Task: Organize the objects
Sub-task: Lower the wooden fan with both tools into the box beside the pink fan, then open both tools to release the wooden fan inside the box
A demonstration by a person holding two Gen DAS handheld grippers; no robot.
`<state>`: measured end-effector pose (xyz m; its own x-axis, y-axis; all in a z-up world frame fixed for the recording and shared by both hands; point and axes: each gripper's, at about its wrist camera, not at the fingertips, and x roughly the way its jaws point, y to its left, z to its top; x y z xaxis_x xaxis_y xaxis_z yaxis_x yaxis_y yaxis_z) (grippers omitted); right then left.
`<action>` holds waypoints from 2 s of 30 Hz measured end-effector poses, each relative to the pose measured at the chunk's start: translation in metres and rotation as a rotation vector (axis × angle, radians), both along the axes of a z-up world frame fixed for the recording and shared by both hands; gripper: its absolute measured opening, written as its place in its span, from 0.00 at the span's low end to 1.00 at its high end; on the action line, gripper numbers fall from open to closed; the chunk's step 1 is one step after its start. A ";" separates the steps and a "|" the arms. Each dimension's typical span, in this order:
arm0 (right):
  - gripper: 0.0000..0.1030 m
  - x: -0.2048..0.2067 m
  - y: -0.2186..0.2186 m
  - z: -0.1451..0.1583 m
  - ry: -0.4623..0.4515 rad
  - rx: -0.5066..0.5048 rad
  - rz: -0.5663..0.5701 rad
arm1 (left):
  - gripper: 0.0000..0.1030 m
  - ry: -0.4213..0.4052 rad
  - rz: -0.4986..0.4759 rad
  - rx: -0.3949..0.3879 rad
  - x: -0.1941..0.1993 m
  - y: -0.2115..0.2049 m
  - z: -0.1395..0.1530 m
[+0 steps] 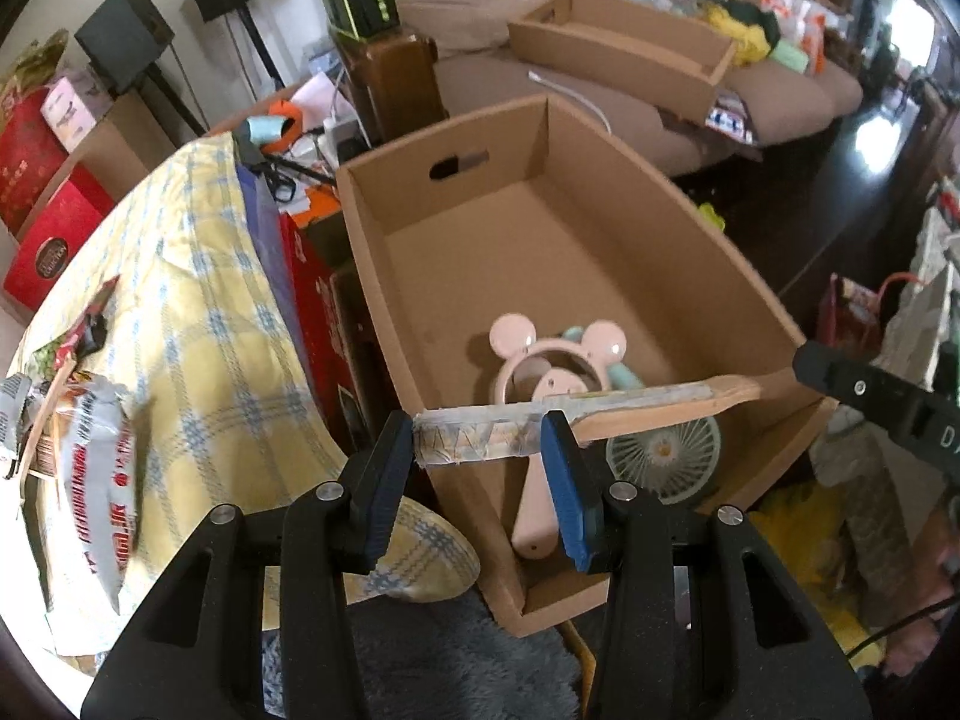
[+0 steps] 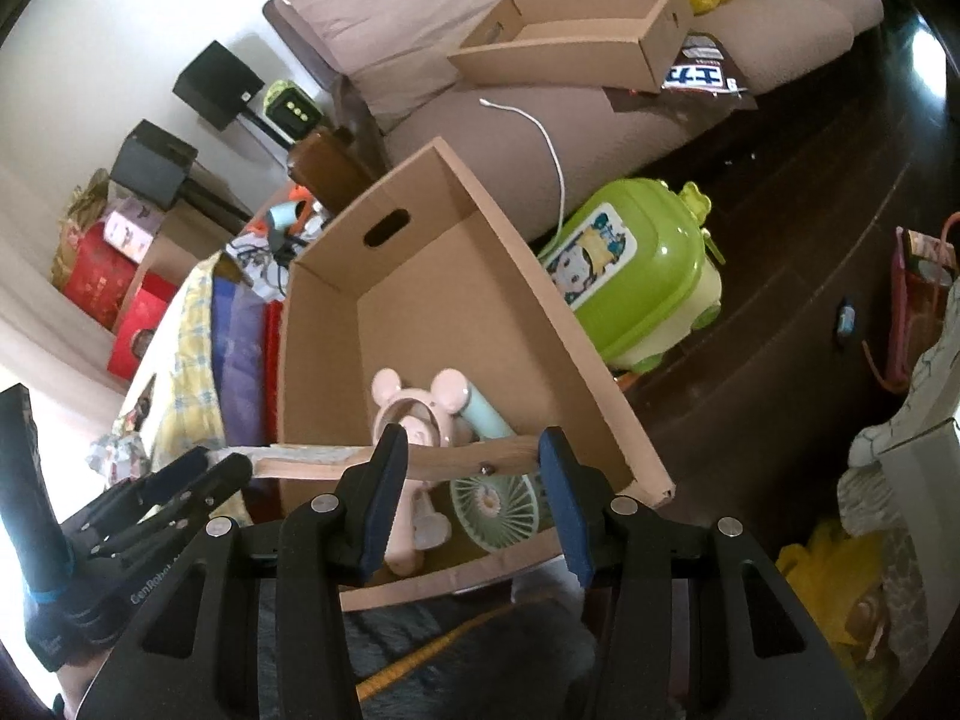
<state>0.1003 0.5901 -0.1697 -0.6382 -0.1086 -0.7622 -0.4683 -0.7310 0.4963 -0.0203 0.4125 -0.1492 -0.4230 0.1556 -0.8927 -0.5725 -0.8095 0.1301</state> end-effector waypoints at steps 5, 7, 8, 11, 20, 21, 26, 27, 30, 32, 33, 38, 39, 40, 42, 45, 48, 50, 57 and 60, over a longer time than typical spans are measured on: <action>0.46 -0.002 0.001 -0.012 -0.020 -0.019 -0.002 | 0.39 -0.030 0.004 -0.013 -0.006 0.002 -0.012; 0.46 -0.004 0.002 -0.015 -0.031 -0.023 -0.004 | 0.39 -0.037 0.002 -0.020 -0.007 0.004 -0.016; 0.47 -0.004 0.001 -0.016 -0.035 -0.019 -0.006 | 0.39 -0.042 0.000 -0.022 -0.008 0.006 -0.018; 0.48 -0.004 0.004 -0.019 -0.042 -0.014 -0.014 | 0.39 -0.052 -0.008 -0.031 -0.010 0.012 -0.023; 0.48 -0.003 0.011 -0.029 -0.034 -0.084 -0.022 | 0.54 -0.156 -0.063 -0.093 -0.008 0.021 -0.044; 0.48 -0.003 0.010 -0.029 -0.031 -0.084 -0.020 | 0.59 -0.145 -0.068 -0.098 -0.006 0.022 -0.043; 0.48 -0.005 0.006 -0.029 -0.050 -0.063 -0.015 | 0.60 -0.133 -0.067 -0.064 -0.003 0.018 -0.037; 0.48 -0.005 0.007 -0.029 -0.048 -0.066 -0.019 | 0.60 -0.131 -0.058 -0.046 -0.004 0.015 -0.033; 0.48 -0.002 0.011 -0.029 -0.046 -0.062 -0.032 | 0.64 -0.086 -0.036 0.012 -0.003 0.005 -0.018; 0.48 0.000 0.013 -0.029 -0.049 -0.065 -0.034 | 0.68 -0.062 -0.031 0.031 -0.002 0.001 -0.011; 0.48 0.000 0.014 -0.029 -0.046 -0.067 -0.036 | 0.68 -0.052 -0.028 0.040 -0.001 -0.002 -0.007; 0.48 0.000 0.012 -0.029 -0.048 -0.061 -0.037 | 0.68 -0.037 0.002 0.080 -0.004 -0.020 0.011; 0.48 -0.001 0.011 -0.030 -0.054 -0.059 -0.035 | 0.68 -0.034 0.008 0.083 -0.006 -0.022 0.014; 0.48 -0.002 0.010 -0.031 -0.060 -0.054 -0.030 | 0.68 -0.030 0.016 0.087 -0.007 -0.025 0.016; 0.48 -0.004 0.008 -0.032 -0.067 -0.042 -0.023 | 0.68 -0.026 0.036 0.102 -0.012 -0.035 0.023; 0.48 -0.007 0.005 -0.032 -0.069 -0.035 -0.015 | 0.68 -0.025 0.061 0.129 -0.016 -0.049 0.032; 0.48 -0.007 0.004 -0.030 -0.056 -0.047 -0.016 | 0.68 -0.024 0.084 0.159 -0.023 -0.064 0.043; 0.48 -0.007 0.001 -0.024 -0.038 -0.034 -0.013 | 0.68 -0.013 0.089 0.170 -0.026 -0.074 0.052; 0.47 -0.015 -0.028 0.026 0.090 -0.028 0.035 | 0.68 0.101 0.144 0.151 -0.042 -0.118 0.076; 0.47 -0.023 -0.057 0.056 0.142 0.016 0.118 | 0.68 0.118 0.176 0.158 -0.050 -0.140 0.084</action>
<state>0.0774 0.5336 -0.1134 -0.7231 -0.1778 -0.6674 -0.3048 -0.7850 0.5393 -0.0707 0.2727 -0.0649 -0.5556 0.2045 -0.8059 -0.4098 -0.9107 0.0514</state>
